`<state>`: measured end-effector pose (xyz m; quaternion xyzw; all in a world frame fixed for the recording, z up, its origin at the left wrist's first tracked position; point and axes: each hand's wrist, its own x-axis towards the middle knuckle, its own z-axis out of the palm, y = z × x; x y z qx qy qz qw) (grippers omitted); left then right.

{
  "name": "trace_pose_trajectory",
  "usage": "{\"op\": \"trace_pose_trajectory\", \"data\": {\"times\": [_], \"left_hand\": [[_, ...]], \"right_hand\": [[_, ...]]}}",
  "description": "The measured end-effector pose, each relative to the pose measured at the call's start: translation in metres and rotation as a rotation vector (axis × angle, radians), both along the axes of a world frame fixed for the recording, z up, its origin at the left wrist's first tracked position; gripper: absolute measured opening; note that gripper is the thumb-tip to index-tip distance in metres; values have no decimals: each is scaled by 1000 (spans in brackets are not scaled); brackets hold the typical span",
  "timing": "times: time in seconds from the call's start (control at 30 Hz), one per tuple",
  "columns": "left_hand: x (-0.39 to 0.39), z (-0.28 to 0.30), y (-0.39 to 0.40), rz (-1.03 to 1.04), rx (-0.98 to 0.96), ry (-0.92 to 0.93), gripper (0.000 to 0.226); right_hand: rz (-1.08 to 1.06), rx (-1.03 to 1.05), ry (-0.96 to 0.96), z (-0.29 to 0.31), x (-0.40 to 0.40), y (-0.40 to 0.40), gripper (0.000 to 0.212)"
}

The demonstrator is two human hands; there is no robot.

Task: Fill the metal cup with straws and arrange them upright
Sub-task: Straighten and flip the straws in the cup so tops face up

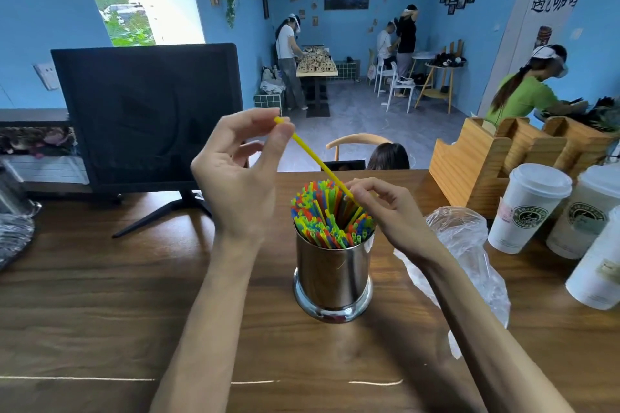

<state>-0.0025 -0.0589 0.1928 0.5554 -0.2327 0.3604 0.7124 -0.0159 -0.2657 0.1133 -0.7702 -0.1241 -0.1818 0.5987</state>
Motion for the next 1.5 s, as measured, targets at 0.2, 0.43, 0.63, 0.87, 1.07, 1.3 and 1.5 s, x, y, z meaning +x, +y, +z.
{"op": "trace_pose_trajectory", "data": {"times": [0.2, 0.43, 0.63, 0.87, 1.07, 1.3, 1.5], "left_hand": [[21, -22, 18, -152, 82, 233, 18], [27, -49, 14, -247, 428, 300, 18], [26, -55, -1, -321, 633, 305, 20], [23, -57, 33, -230, 900, 278, 31], [16, -52, 29, -214, 996, 253, 29], [19, -48, 29, -108, 965, 209, 19], [20, -28, 28, -222, 785, 247, 21]], "right_hand": [[-58, 458, 38, 20, -2, -18, 24], [12, 1185, 13, 56, -7, -17, 21], [-161, 739, -215, 65, -3, 2, 23], [-301, 244, -351, 46, -5, 0, 31], [-354, -259, -161, 1, 6, 3, 7], [-319, -384, -121, 4, 5, 6, 20], [-241, -402, -89, 9, 0, 7, 30]]}}
